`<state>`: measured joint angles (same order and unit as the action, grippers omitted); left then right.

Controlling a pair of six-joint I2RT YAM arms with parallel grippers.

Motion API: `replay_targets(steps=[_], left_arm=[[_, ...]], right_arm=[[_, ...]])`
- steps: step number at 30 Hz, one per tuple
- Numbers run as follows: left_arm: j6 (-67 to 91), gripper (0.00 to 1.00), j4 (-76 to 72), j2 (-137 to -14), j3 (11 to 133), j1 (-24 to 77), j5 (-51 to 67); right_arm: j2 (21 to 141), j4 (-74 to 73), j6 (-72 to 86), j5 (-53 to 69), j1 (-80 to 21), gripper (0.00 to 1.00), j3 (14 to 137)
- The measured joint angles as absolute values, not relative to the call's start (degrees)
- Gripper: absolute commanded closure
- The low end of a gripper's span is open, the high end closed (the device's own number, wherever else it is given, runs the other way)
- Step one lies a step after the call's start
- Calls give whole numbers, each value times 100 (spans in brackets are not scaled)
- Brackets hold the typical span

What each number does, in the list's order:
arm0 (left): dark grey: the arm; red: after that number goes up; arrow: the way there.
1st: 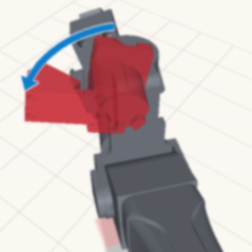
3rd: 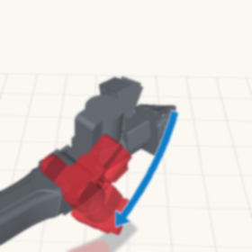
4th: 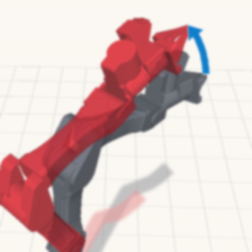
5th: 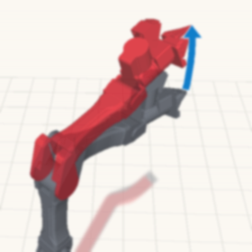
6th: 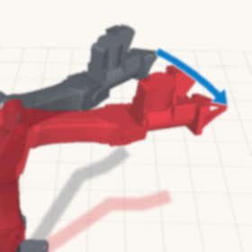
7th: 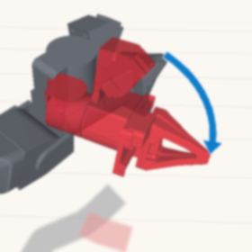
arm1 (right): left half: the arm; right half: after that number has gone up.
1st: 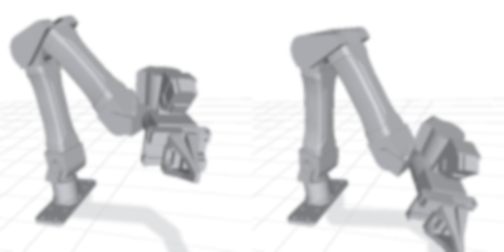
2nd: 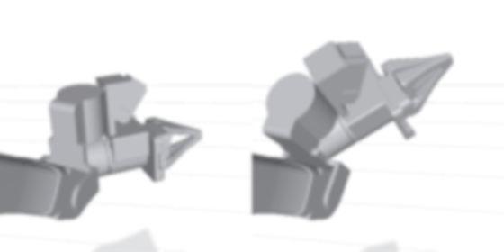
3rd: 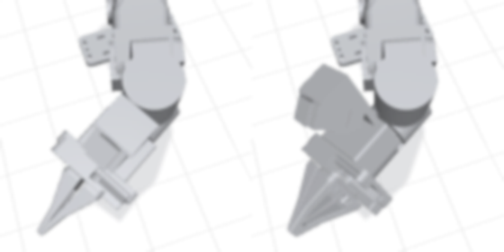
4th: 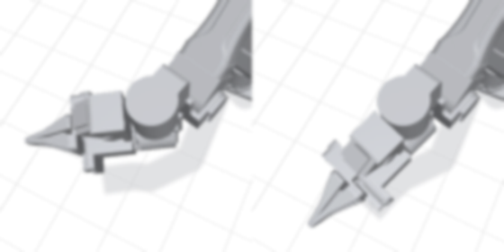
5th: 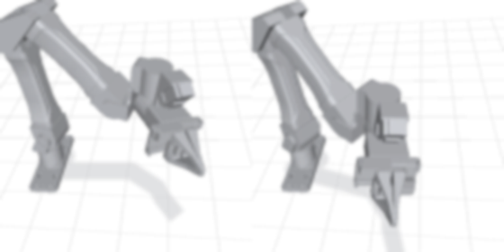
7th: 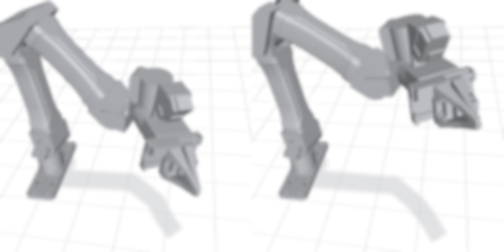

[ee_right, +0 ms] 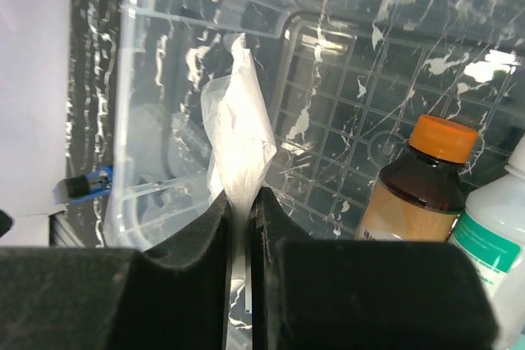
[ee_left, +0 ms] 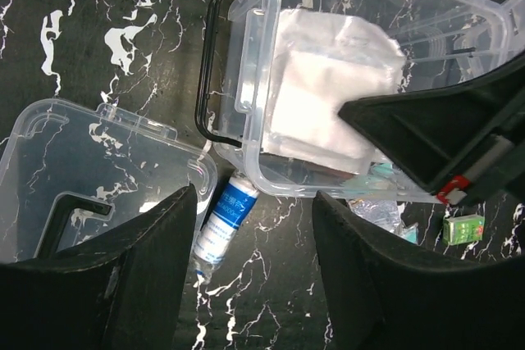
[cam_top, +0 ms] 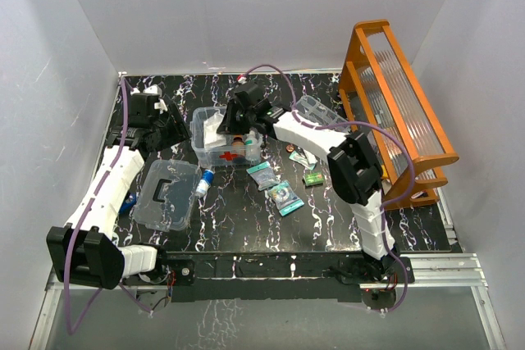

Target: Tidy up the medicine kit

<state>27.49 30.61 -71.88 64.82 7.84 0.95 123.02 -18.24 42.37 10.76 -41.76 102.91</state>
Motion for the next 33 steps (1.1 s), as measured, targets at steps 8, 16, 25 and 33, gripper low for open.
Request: replay_targets(steps=[8,16,25,33], left_arm=[[2687,44,2877,-7408,6394,760,82],[2633,45,2832,-7446,6375,760,40],[2604,44,2829,-7448,6375,760,38],[2515,43,2842,-7474,6423,755,38]], right_arm=[[13043,-2298,4066,884,-4357,100,11034],[13334,-2571,4051,786,-4403,92,11371],[13576,-3020,4010,552,-4528,59,11642],[13496,-3330,3817,283,-4528,53,11740]])
